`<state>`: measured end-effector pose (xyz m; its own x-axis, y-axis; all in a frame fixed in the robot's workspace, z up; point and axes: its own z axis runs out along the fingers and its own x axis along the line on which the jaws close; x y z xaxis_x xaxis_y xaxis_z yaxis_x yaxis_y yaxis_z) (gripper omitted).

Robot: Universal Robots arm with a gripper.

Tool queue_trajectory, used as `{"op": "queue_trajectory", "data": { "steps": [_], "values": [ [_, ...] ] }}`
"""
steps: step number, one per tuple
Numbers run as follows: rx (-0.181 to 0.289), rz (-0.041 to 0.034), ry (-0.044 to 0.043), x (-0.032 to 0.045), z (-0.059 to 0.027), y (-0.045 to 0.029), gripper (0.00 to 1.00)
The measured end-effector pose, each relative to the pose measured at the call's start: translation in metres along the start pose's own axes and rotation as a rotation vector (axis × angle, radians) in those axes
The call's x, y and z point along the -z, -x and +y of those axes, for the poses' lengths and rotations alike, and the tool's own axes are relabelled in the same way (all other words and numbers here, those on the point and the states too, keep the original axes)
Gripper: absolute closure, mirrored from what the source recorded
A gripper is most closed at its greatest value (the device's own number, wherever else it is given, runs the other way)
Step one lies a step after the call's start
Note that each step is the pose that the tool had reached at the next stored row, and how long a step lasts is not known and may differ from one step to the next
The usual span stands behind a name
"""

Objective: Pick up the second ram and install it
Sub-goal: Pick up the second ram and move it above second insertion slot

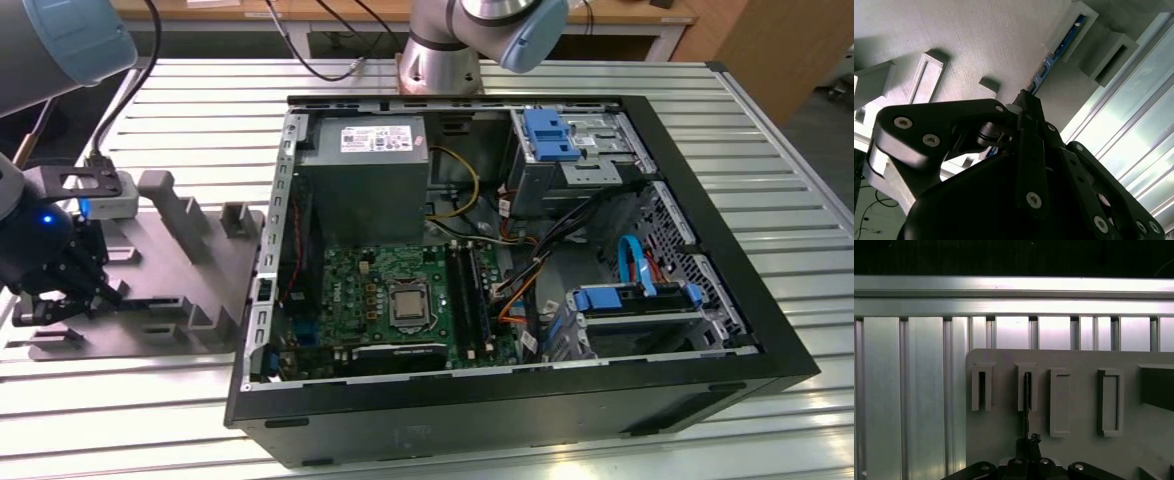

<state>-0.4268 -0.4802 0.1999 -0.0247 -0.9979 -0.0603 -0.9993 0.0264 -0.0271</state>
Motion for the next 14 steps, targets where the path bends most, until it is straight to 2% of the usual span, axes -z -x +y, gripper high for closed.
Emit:
{"op": "queue_trajectory", "data": {
  "steps": [14],
  "values": [
    [0.001,-0.0002,-0.0001,0.0033,-0.0001,0.0002,0.89]
  ]
}}
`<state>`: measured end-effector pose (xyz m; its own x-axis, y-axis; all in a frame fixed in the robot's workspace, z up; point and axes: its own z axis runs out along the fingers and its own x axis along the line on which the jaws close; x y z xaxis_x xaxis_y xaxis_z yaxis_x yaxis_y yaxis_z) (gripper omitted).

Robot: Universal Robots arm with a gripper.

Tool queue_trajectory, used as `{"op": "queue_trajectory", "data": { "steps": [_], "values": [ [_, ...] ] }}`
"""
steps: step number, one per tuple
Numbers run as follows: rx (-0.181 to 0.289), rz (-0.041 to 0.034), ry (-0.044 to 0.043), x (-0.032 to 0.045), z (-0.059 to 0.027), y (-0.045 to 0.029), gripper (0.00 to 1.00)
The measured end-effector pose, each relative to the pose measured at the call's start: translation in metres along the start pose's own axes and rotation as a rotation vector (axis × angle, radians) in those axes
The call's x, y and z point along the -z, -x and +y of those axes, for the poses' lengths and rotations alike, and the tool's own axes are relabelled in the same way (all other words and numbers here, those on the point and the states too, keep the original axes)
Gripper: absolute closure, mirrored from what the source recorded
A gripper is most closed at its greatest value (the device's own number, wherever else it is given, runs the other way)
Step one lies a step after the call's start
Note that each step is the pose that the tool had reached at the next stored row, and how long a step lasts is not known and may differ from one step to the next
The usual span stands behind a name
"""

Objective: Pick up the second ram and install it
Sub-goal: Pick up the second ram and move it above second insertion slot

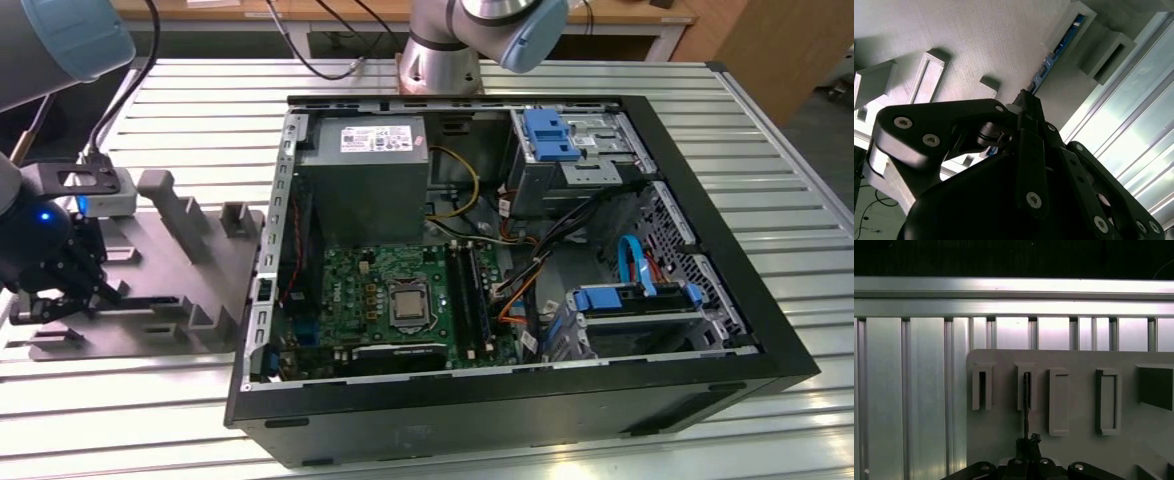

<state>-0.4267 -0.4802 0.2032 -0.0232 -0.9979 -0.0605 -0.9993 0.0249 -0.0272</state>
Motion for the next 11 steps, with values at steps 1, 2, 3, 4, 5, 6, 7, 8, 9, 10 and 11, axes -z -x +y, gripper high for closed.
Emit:
{"op": "queue_trajectory", "data": {
  "steps": [1,2,3,4,5,6,7,8,9,10,11],
  "values": [
    [0.0,0.0,0.0001,0.0001,0.0,0.0,0.89],
    [0.0,0.0001,0.0001,0.0002,0.0,0.0,0.89],
    [0.0,0.0001,0.0001,0.0002,0.0,0.0,0.89],
    [0.0,0.0001,0.0002,0.0006,0.0,0.0,0.89],
    [0.0,0.0006,0.0007,0.0019,0.0001,0.0001,0.89],
    [0.0,0.0003,0.0004,0.0031,0.0,0.0002,0.89],
    [0.0,0.0001,0.0001,0.0046,-0.0001,0.0003,0.89],
    [0.0,0.0002,0.0002,0.0067,-0.0002,0.0004,0.89],
    [0.0,0.0001,0.0001,0.0091,-0.0002,0.0005,0.89],
    [0.0,0.0001,0.0001,0.0109,-0.0003,0.0007,0.89],
    [0.0,0.0001,0.0001,0.0131,-0.0003,0.0008,0.89]
  ]
}}
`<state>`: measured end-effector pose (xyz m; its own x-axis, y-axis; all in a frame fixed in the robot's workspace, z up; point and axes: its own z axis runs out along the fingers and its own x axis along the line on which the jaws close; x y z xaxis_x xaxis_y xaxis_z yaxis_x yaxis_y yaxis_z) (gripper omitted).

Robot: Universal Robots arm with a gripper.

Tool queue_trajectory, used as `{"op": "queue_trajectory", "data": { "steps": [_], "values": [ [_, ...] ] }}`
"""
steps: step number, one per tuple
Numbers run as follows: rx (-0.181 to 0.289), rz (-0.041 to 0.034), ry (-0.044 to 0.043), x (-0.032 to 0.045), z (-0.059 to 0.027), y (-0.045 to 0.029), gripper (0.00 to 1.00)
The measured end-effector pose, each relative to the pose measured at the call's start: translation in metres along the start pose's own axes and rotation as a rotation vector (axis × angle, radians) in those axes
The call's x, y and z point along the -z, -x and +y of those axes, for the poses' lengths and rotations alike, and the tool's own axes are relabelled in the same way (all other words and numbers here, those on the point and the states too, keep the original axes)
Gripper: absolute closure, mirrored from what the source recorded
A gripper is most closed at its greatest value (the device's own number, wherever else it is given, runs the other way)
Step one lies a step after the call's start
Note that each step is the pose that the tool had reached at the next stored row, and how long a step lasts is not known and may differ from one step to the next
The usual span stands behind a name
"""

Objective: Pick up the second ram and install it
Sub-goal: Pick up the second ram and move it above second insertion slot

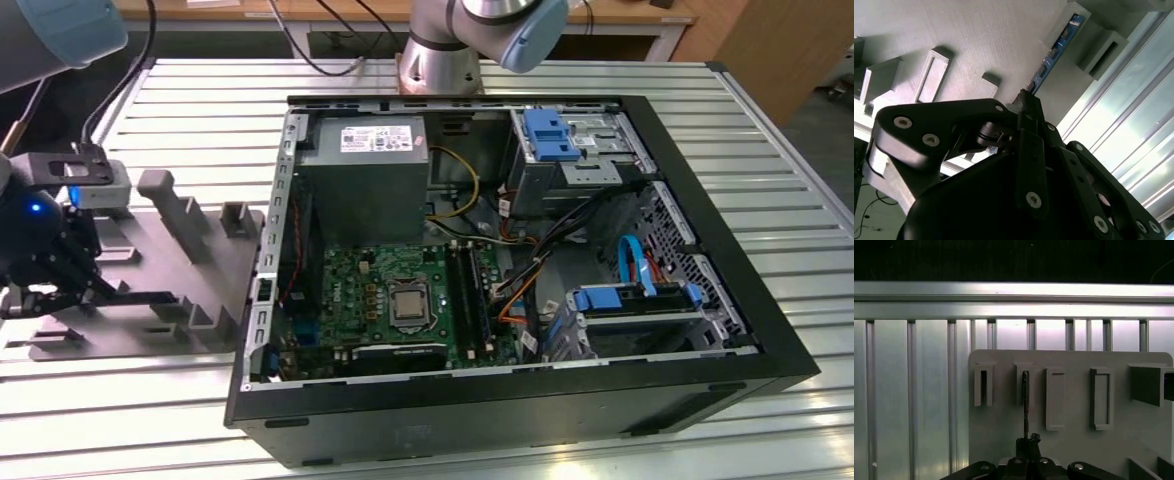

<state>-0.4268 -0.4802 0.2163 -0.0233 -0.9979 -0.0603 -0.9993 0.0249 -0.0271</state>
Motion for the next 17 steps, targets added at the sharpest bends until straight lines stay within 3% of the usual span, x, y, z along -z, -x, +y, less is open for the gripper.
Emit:
{"op": "queue_trajectory", "data": {
  "steps": [17],
  "values": [
    [0.0,0.0003,0.0001,0.0472,-0.0013,0.0031,0.89]
  ]
}}
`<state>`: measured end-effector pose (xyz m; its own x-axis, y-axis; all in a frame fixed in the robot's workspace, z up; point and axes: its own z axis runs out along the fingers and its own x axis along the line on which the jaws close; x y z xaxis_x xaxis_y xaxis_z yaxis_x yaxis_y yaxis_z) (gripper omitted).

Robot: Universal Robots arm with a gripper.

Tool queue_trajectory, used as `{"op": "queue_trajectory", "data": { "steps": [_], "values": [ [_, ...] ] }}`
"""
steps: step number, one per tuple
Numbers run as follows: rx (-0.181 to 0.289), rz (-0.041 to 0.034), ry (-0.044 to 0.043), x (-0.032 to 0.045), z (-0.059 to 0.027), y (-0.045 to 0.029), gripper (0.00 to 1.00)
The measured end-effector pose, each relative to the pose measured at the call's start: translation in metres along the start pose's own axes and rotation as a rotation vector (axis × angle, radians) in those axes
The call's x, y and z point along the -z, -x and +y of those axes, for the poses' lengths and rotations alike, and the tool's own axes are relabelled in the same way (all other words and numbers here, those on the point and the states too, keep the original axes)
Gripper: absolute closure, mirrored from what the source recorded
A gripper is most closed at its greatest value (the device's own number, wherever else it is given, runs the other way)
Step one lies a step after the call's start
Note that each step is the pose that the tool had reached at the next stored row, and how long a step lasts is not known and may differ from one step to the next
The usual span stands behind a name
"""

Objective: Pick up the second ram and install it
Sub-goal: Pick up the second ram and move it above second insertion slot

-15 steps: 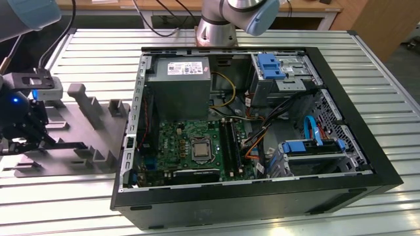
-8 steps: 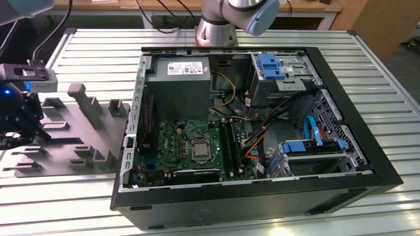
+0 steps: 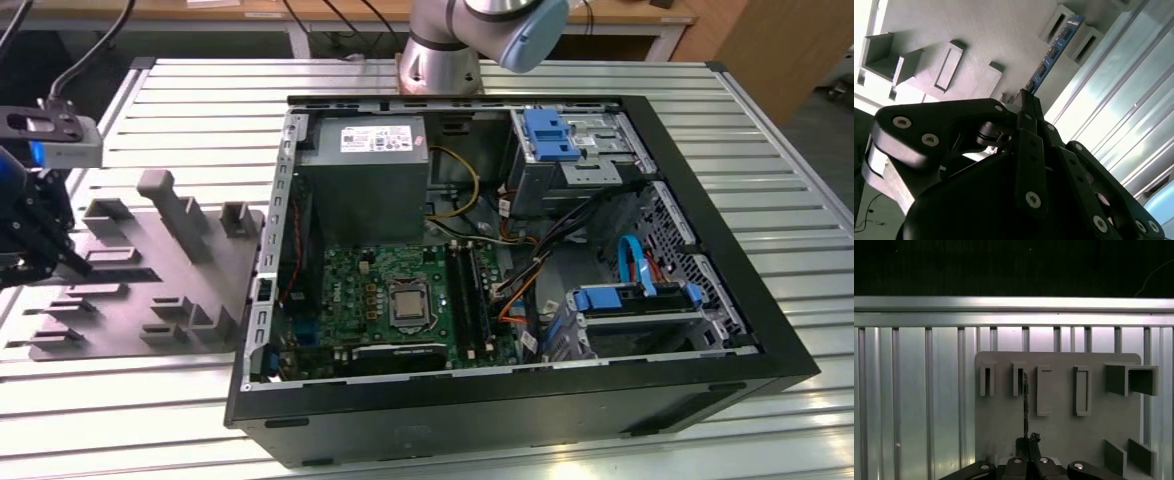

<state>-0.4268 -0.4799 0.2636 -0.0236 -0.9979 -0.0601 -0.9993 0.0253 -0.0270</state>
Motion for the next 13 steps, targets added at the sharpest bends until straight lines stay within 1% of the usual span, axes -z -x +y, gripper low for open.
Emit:
{"op": "queue_trajectory", "data": {
  "steps": [7,11,12,13],
  "values": [
    [0.0,0.0001,-0.0001,0.0258,-0.0007,0.0023,0.89],
    [0.0,0.0002,-0.0001,0.039,-0.001,0.0031,0.89],
    [0.0,0.0001,-0.0001,0.0484,-0.0013,0.0037,0.89],
    [0.0,0.0001,-0.0002,0.0634,-0.0017,0.0046,0.89]
  ]
}}
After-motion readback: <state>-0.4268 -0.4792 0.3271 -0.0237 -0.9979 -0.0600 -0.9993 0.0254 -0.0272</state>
